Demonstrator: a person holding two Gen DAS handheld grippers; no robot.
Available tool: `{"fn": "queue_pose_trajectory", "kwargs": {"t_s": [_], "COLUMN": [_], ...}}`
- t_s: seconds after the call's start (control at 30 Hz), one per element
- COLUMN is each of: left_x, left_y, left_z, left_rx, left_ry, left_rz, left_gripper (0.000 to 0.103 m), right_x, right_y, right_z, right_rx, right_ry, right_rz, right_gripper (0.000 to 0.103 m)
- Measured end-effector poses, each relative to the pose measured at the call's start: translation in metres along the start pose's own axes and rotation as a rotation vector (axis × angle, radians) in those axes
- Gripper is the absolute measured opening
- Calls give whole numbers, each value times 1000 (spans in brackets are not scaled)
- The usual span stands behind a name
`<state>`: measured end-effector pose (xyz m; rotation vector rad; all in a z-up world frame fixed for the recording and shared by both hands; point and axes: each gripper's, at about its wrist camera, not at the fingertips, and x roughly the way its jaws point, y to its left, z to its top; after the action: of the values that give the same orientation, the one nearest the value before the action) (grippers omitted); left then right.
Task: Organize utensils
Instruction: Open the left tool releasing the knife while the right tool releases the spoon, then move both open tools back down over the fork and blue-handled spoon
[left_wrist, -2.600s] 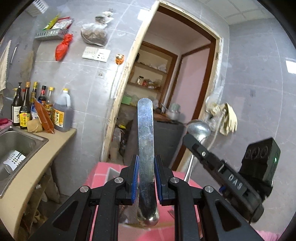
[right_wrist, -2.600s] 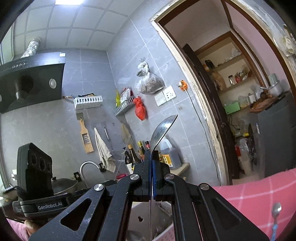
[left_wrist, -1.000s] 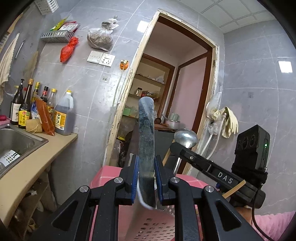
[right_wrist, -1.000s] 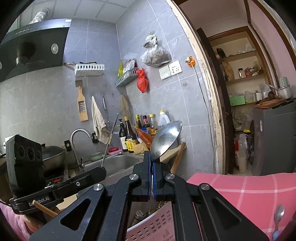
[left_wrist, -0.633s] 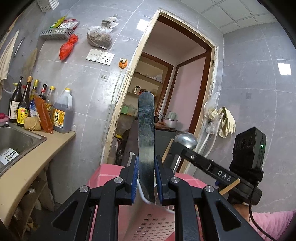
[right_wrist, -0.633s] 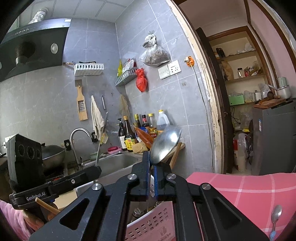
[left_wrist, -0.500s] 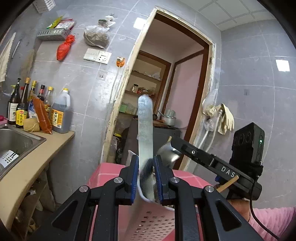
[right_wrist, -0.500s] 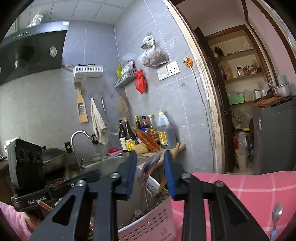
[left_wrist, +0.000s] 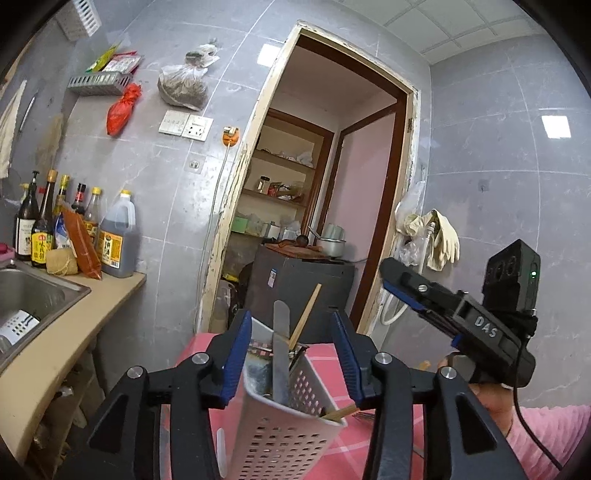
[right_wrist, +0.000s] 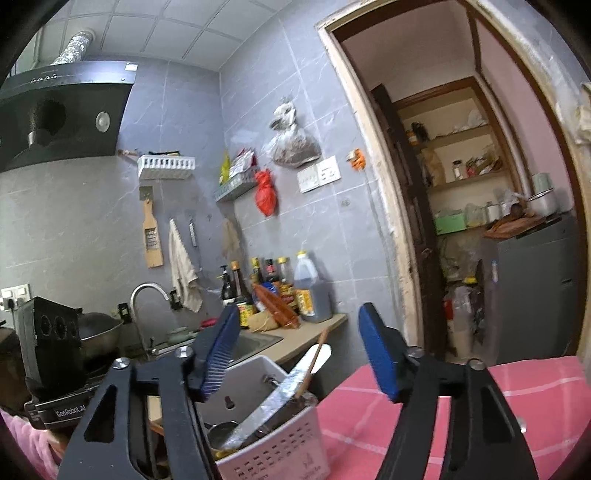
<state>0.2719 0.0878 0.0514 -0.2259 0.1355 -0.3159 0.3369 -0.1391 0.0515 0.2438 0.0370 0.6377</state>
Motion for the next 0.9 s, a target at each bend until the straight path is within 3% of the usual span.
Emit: {"fn": "queue_pose_trajectory", "kwargs": {"t_s": [0.23,0.43,0.63,0.9], "left_x": [-13,-23,-27,-15], "left_y": [-28,-63,-96,-136], "left_z": [2,2,-5,-23], "left_rx": [17,51,70,106], "left_ry": [-48,-78,-65,17], "left_rz": [11,15,9,38], "left_gripper": [81,100,103,103], "right_x": [-45,-87,-128,-166], "right_y": [-10,-19,-28,-49], "right_z": [17,27,29,23], "right_rx": [-33,-69,-100,-128], "right_ry": [-55,-86,-79,-9], "right_rz": [-107,-187,-247,-325], "right_gripper": [88,98,101,101]}}
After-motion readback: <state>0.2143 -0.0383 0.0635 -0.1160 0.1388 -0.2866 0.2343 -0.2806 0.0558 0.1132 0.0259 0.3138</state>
